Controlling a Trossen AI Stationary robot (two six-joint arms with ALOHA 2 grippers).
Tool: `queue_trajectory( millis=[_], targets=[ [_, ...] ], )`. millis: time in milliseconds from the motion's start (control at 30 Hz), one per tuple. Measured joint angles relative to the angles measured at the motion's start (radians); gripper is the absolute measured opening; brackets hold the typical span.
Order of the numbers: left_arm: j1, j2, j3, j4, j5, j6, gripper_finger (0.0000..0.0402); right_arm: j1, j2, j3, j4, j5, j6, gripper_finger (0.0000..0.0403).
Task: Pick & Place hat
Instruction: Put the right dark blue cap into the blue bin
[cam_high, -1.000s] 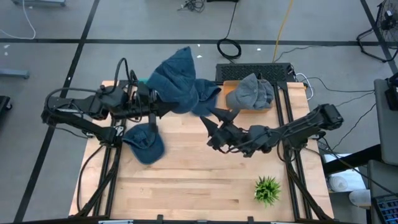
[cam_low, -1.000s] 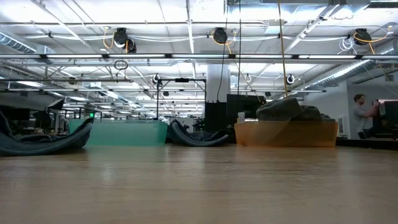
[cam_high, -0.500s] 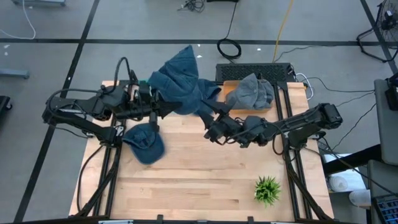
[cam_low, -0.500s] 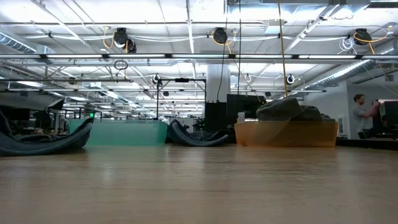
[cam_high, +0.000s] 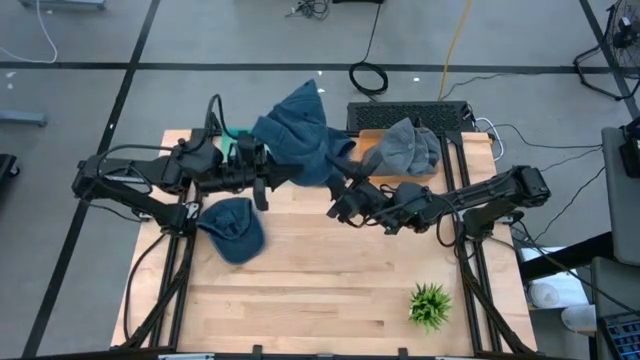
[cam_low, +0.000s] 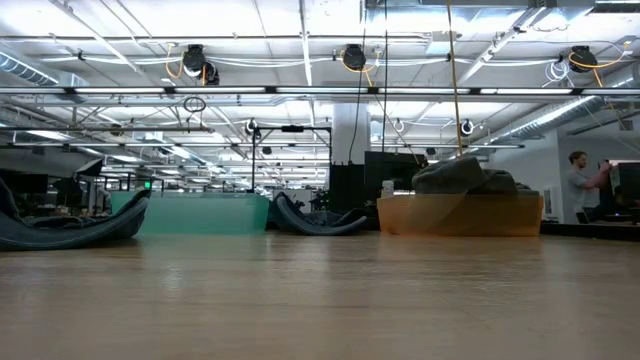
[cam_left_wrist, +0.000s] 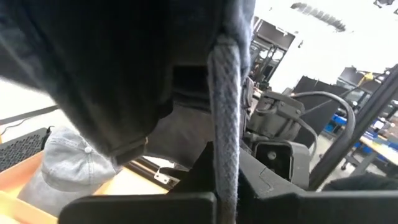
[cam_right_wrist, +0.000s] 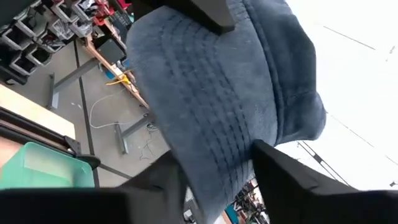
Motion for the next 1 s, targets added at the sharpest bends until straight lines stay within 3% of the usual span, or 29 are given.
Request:
queue_trajectory(
  millis=[200,433,733,1000],
  targets=[
    [0.011,0.005,0.0,-0.001,0.002,-0.055,0.0055,0.024,-0.002,0.001,-0.006,0.068,-0.063,0.0015],
    [0.011,0.004,-0.001,-0.071,0.04,-0.002,0.0126,0.037,-0.012,0.001,0.004,0.136,-0.11,0.0003],
    [0.01,-0.001,-0.002,-0.242,0.094,0.199,0.022,0.04,-0.056,0.001,0.06,0.249,-0.202,0.0001],
    [0.011,-0.001,-0.002,-0.324,0.068,0.344,0.0257,0.065,-0.086,0.001,0.157,0.332,-0.332,0.0001]
  ],
)
